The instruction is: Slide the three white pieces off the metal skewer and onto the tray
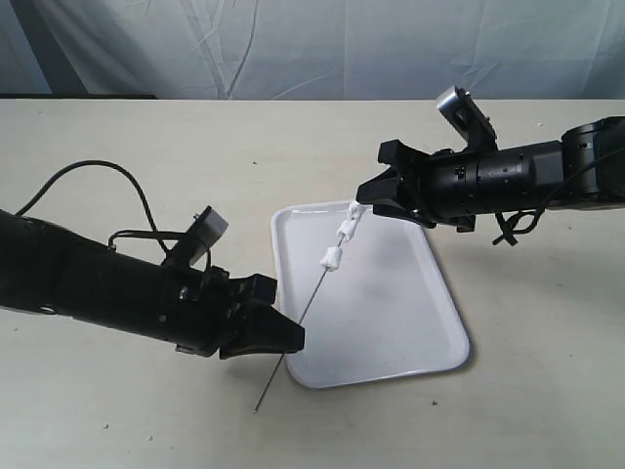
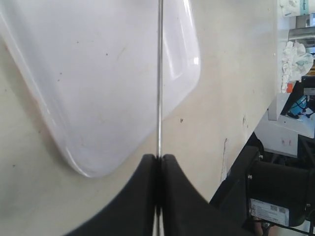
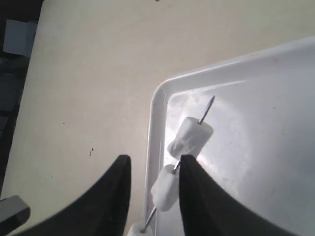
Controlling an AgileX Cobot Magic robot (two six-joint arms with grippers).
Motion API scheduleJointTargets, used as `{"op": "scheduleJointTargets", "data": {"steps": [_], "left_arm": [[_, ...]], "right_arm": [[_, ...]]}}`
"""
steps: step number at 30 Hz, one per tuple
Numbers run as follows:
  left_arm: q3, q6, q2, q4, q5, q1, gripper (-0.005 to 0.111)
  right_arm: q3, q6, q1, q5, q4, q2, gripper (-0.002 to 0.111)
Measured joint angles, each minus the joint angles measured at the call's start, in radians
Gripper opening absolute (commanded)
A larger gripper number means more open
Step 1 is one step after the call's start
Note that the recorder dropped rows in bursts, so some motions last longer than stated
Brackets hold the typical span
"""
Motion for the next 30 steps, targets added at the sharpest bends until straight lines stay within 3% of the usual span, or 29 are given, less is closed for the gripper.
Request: {"op": "scheduleJointTargets", "data": {"steps": [30], "left_arm": [[0.02,-0.049,-0.109,0.0,-0.061,-0.034,0.0]], "right_arm": [[-0.027,0.113,0.0,0.054,0.0,0.04,0.033]]}}
